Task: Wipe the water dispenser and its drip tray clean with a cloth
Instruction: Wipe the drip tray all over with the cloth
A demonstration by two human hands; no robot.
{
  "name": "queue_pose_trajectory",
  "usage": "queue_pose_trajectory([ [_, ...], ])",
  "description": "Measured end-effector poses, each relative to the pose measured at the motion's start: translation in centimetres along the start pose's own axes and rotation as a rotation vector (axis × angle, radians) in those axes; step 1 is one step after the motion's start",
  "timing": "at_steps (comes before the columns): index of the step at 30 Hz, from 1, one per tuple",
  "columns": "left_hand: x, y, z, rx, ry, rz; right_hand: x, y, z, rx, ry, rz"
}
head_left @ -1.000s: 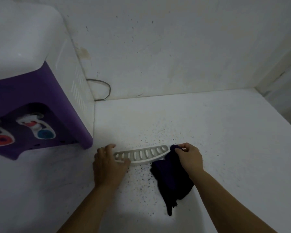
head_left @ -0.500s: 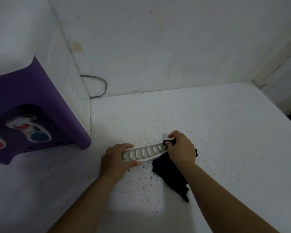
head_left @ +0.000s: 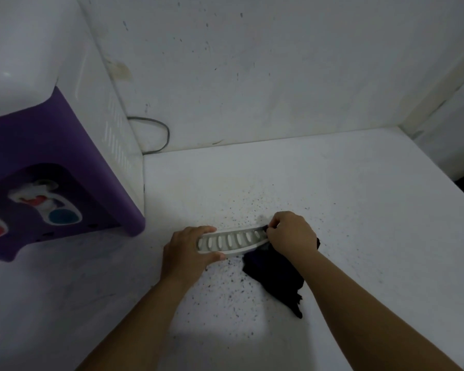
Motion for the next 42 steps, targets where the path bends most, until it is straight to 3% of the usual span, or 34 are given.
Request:
queue_pose_trajectory([
  [2,0.4,-0.1,0.1,-0.003,-0.032,0.001,0.1,-0.1,-0.2,-0.045,-0.035,0.022],
  [7,0.7,-0.1,0.1,0.03,-0.035,0.0,-1.2,-0.4,0.1,-0.036,0.136,-0.069],
  [14,0.5,0.0,0.3,0.047,-0.024,-0.009,-2.4,0.8,1.3,-0.213,0.12,-0.241],
  [25,0.6,0.1,0.3,0.107,-0.038,-0.034,-0.2,-0.6,1.0,-0.28,-0.048,-0.119],
  [28,0.5,0.1,0.4,0.117,-0.034,-0.037,0.3,-0.4,0.6,-0.194,-0.052,-0.093],
  [33,0.4,1.0,0.2,0.25,0.005,-0.008,-1.8,1.4,1.7,-0.002,0.102,-0.191],
  [39,0.9,3.2,1.9,0.301,-0.05,-0.048,-1.2,2.3,2.4,0.137,-0.015,-0.241],
  [42,0.9,3.2,2.0,0.313,-0.02,-0.076,-1.2,2.2,2.5,0.177,0.033,-0.252],
])
Point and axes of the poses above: each hand's wrist, its own x-axis towards the middle knuckle, its own z-axis out of the palm, y = z × x, the point moved 7 cm from there along x, towards the middle knuckle, and after that the axes turned 15 degrees about -y, right-handed, at the moved point
